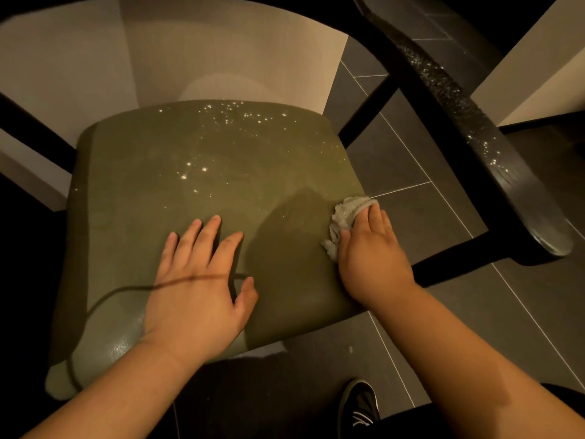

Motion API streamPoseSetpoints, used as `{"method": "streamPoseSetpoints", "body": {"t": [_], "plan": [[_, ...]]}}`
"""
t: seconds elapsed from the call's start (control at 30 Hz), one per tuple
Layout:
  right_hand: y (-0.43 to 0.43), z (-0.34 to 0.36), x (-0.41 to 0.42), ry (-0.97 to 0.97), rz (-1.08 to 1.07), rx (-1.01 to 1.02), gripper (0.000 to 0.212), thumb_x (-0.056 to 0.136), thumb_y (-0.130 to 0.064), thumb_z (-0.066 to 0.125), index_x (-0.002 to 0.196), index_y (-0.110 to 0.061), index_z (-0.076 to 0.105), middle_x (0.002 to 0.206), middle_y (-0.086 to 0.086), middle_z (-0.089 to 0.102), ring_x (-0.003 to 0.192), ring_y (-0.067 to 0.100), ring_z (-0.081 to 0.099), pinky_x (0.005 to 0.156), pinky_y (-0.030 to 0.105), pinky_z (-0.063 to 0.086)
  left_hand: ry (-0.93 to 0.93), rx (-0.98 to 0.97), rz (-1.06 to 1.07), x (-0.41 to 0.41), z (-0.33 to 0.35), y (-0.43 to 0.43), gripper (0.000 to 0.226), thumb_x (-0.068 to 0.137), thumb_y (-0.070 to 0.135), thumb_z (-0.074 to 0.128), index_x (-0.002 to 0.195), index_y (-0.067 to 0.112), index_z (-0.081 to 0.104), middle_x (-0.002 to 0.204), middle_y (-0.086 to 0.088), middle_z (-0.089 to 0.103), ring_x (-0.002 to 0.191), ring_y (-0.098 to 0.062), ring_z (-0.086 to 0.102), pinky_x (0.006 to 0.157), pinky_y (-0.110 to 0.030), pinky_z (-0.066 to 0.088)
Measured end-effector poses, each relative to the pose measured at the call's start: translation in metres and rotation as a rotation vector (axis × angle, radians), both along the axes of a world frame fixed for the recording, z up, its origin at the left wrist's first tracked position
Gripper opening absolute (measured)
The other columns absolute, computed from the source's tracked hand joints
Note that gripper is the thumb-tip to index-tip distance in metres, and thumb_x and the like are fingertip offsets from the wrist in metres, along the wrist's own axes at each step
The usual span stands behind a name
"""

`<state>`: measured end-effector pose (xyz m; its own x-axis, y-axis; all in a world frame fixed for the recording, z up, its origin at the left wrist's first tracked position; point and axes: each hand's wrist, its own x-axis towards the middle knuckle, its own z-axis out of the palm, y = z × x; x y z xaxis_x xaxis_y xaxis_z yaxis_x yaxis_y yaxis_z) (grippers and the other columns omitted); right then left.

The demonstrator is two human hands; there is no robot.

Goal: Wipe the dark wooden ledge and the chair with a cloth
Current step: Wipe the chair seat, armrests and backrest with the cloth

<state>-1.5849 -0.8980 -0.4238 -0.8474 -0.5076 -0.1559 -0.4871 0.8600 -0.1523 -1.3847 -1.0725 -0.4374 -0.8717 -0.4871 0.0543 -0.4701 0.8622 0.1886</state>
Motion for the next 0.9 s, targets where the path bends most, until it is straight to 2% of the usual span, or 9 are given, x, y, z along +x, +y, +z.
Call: {"method": "streamPoseSetpoints", "body": {"t": [0.1, 0.17, 0.3, 0.4, 0.57, 0.67, 0.7, 0.8, 0.9], "plan": [[-0.024, -0.006, -0.042, 0.028, 0.007, -0.074, 0.065, 0.109, -0.038, 0.023, 0.158, 0.004, 0.021, 0.167, 0.023, 0.02, 0.156, 0.036, 0.019, 0.129, 0.041, 0.017, -0.004, -0.004, 0.007, 0.0, -0.001, 0.0, 0.073, 0.089, 0.058, 0.042, 0.153, 0.024, 0.05, 0.167, -0.01, 0.034, 0.157, -0.03, 0.025, 0.129, -0.054, 0.018], [-0.032, -0.002, -0.053, 0.006, 0.021, -0.072, 0.063, 0.109, -0.037, 0.024, 0.159, 0.002, 0.02, 0.168, 0.02, 0.02, 0.155, 0.033, 0.02, 0.129, 0.039, 0.016, 0.003, 0.002, 0.01, 0.0, -0.001, 0.001, 0.073, 0.089, 0.058, 0.041, 0.153, 0.024, 0.05, 0.167, -0.009, 0.034, 0.157, -0.03, 0.025, 0.129, -0.054, 0.017], [-0.008, 0.014, -0.011, 0.017, 0.114, -0.049, 0.063, 0.105, -0.041, 0.024, 0.154, -0.003, 0.033, 0.159, 0.014, 0.033, 0.145, 0.031, 0.034, 0.121, 0.038, 0.031, 0.016, 0.026, 0.018, 0.0, -0.001, 0.001, 0.073, 0.088, 0.058, 0.042, 0.152, 0.026, 0.05, 0.168, -0.007, 0.034, 0.158, -0.027, 0.024, 0.13, -0.052, 0.015], [0.008, 0.009, 0.011, 0.044, 0.157, 0.0, 0.06, 0.109, -0.037, 0.028, 0.159, -0.004, 0.029, 0.167, 0.013, 0.025, 0.155, 0.03, 0.022, 0.127, 0.041, 0.023, 0.026, 0.044, 0.026, -0.001, 0.0, 0.0, 0.072, 0.087, 0.059, 0.044, 0.152, 0.027, 0.05, 0.168, -0.005, 0.034, 0.158, -0.026, 0.024, 0.13, -0.051, 0.012], [-0.031, -0.003, -0.044, 0.091, 0.14, -0.035, 0.063, 0.107, -0.037, 0.021, 0.157, 0.001, 0.027, 0.166, 0.018, 0.023, 0.153, 0.037, 0.022, 0.127, 0.044, 0.02, 0.04, 0.048, 0.045, -0.001, 0.001, 0.001, 0.069, 0.089, 0.058, 0.045, 0.151, 0.028, 0.051, 0.167, -0.002, 0.035, 0.158, -0.024, 0.023, 0.131, -0.052, 0.006], [-0.052, 0.003, -0.067, 0.018, 0.123, -0.058, 0.061, 0.111, -0.034, 0.026, 0.162, 0.0, 0.018, 0.171, 0.018, 0.012, 0.158, 0.035, 0.01, 0.129, 0.042, 0.012, 0.039, 0.05, 0.04, -0.001, 0.001, 0.001, 0.068, 0.09, 0.058, 0.046, 0.151, 0.029, 0.05, 0.167, -0.002, 0.035, 0.158, -0.024, 0.024, 0.13, -0.053, 0.008], [-0.051, 0.006, -0.064, 0.008, 0.14, -0.061, 0.061, 0.111, -0.034, 0.027, 0.162, -0.001, 0.019, 0.171, 0.017, 0.013, 0.158, 0.033, 0.012, 0.129, 0.041, 0.013, 0.035, 0.051, 0.042, -0.001, 0.002, 0.002, 0.067, 0.09, 0.058, 0.046, 0.151, 0.029, 0.049, 0.168, -0.002, 0.034, 0.158, -0.024, 0.023, 0.13, -0.053, 0.008], [-0.035, 0.017, -0.027, 0.043, 0.183, -0.04, 0.056, 0.109, -0.035, 0.032, 0.155, -0.004, 0.034, 0.163, 0.014, 0.031, 0.148, 0.028, 0.029, 0.121, 0.041, 0.029, 0.044, 0.06, 0.046, -0.001, 0.002, 0.002, 0.067, 0.09, 0.057, 0.047, 0.151, 0.029, 0.05, 0.168, -0.002, 0.034, 0.158, -0.024, 0.023, 0.13, -0.052, 0.009], [-0.024, 0.015, -0.003, 0.003, 0.154, 0.018, 0.063, 0.108, -0.041, 0.028, 0.16, -0.006, 0.026, 0.169, 0.011, 0.022, 0.155, 0.027, 0.02, 0.125, 0.043, 0.027, 0.053, 0.062, 0.048, -0.001, 0.002, 0.002, 0.068, 0.089, 0.056, 0.048, 0.151, 0.029, 0.05, 0.168, -0.003, 0.035, 0.158, -0.024, 0.023, 0.13, -0.052, 0.01]]}}
